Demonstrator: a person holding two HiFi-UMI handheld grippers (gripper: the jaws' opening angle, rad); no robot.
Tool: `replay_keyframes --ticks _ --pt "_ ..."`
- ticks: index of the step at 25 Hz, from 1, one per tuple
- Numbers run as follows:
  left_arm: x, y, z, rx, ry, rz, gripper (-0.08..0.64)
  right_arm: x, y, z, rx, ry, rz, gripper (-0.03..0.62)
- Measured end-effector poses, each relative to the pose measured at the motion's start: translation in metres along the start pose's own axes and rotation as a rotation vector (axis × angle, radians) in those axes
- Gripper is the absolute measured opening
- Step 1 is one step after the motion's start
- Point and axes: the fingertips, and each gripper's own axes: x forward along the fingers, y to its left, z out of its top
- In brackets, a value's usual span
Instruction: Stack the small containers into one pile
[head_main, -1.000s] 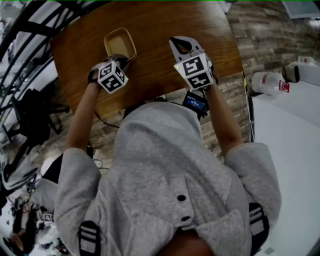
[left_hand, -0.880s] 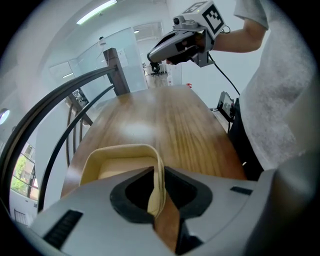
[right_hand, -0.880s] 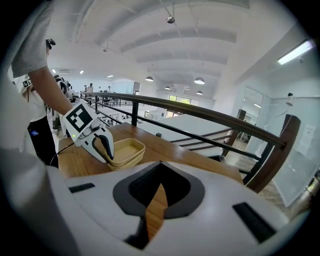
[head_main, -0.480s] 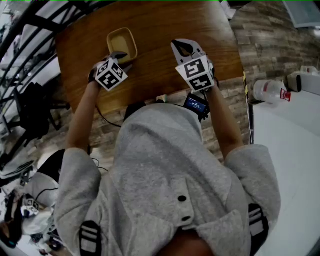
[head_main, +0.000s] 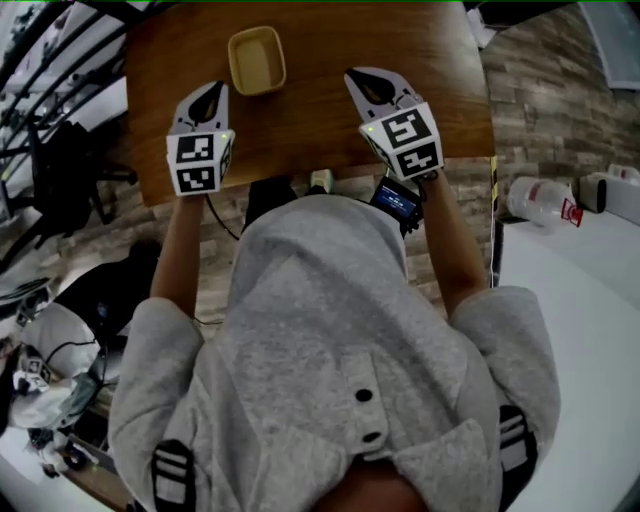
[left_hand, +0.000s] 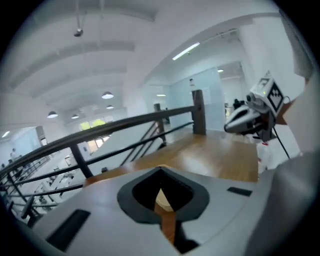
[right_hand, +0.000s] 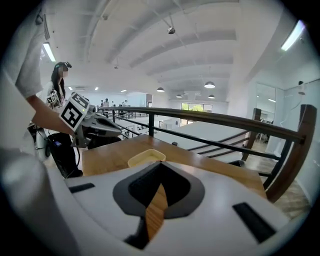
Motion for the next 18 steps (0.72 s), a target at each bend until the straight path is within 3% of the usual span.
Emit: replay_keyframes --ticks 3,6,9,18 --pt "-0.050 0.021 0.032 -0.100 -0.148 0.167 0.012 -0.005 0.012 0.013 0.032 -0.044 0.023 0.015" --pt "-0.085 0.025 0.049 -0.138 -0.229 0.242 0.012 -0.013 0.022 0.025 0.101 -0.094 0.023 0.015" --pt "-0.104 0.026 0.049 -0.126 -0.235 0.264 0.012 -0.014 0.041 0.031 0.128 -0.112 0.028 0.015" --pt "-0.178 0.023 0.027 -0.156 -0.244 0.231 0.012 -0.037 0.133 0.033 0.140 -0.120 0.051 0.015"
